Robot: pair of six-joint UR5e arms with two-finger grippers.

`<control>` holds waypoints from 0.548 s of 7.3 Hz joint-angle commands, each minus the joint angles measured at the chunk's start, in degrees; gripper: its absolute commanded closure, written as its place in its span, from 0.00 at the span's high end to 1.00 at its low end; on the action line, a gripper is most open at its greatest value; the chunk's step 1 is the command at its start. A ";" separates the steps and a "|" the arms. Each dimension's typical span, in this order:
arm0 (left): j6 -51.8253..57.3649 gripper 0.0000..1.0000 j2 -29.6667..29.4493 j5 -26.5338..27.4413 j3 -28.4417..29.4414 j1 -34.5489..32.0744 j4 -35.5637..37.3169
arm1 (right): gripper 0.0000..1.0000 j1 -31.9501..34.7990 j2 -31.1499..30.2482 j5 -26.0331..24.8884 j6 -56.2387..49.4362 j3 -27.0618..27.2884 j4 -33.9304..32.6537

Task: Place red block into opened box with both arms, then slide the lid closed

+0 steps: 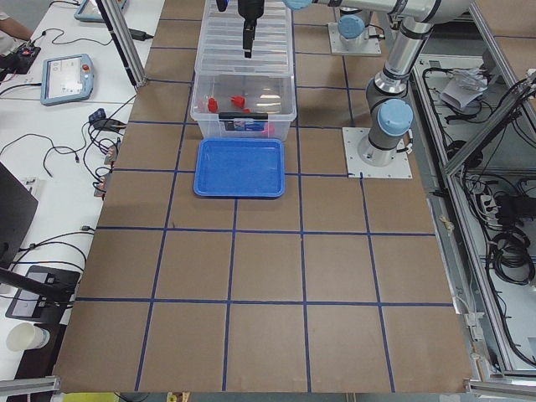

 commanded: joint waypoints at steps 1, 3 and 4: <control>0.00 1.00 0.02 0.00 0.02 0.00 0.00 | 1.00 1.67 -0.15 -0.12 0.49 0.12 0.08; 0.00 1.00 0.02 0.00 0.03 0.00 0.00 | 1.00 3.69 -0.42 0.14 4.41 0.03 0.08; 0.00 1.00 0.02 0.00 0.03 0.00 0.00 | 1.00 5.27 -0.50 0.40 5.49 0.03 0.08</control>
